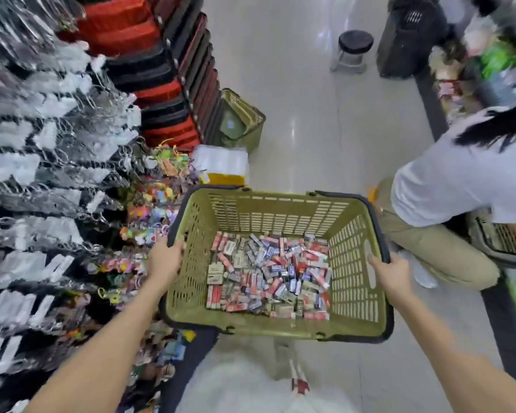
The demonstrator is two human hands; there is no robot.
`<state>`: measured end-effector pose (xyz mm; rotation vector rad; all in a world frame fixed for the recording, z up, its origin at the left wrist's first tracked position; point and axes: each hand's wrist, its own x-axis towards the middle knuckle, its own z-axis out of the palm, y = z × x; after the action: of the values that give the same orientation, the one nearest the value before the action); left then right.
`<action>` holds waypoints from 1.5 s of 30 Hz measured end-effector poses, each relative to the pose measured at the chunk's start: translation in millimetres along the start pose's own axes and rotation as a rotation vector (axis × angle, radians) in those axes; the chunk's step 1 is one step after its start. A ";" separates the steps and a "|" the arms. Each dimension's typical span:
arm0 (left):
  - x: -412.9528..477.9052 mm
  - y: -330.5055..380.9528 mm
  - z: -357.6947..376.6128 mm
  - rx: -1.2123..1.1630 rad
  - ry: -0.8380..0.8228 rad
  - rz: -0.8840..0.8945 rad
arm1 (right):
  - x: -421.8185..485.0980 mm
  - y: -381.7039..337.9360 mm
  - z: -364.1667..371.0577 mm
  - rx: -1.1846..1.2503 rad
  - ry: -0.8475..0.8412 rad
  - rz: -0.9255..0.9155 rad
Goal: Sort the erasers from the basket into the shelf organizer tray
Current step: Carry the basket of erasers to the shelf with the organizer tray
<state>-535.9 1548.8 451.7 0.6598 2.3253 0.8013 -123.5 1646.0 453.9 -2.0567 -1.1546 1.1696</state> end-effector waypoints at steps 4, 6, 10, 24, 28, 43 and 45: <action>89.1 66.7 36.0 -0.050 -0.027 0.016 | 98.6 -56.9 18.6 -0.074 0.033 -0.042; 133.3 103.0 53.8 -0.054 -0.039 0.025 | 145.1 -86.1 27.5 -0.086 0.043 -0.037; 216.8 189.5 82.6 -0.036 -0.060 0.069 | 218.5 -151.7 36.0 -0.093 0.106 0.007; 449.7 477.2 242.4 0.015 -0.106 0.157 | 520.4 -318.4 24.3 0.001 0.225 0.015; 501.0 562.8 288.9 0.039 -0.117 0.158 | 617.8 -373.0 8.3 -0.017 0.212 0.027; 754.4 844.0 450.9 0.005 -0.143 0.143 | 973.0 -588.2 17.9 0.025 0.186 0.075; 793.9 883.5 471.7 -0.009 -0.170 0.145 | 1014.5 -615.9 21.2 0.049 0.191 0.103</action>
<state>-557.8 2826.7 450.9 0.8665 2.1385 0.7873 -129.9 2833.0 459.7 -2.1592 -0.9314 1.0109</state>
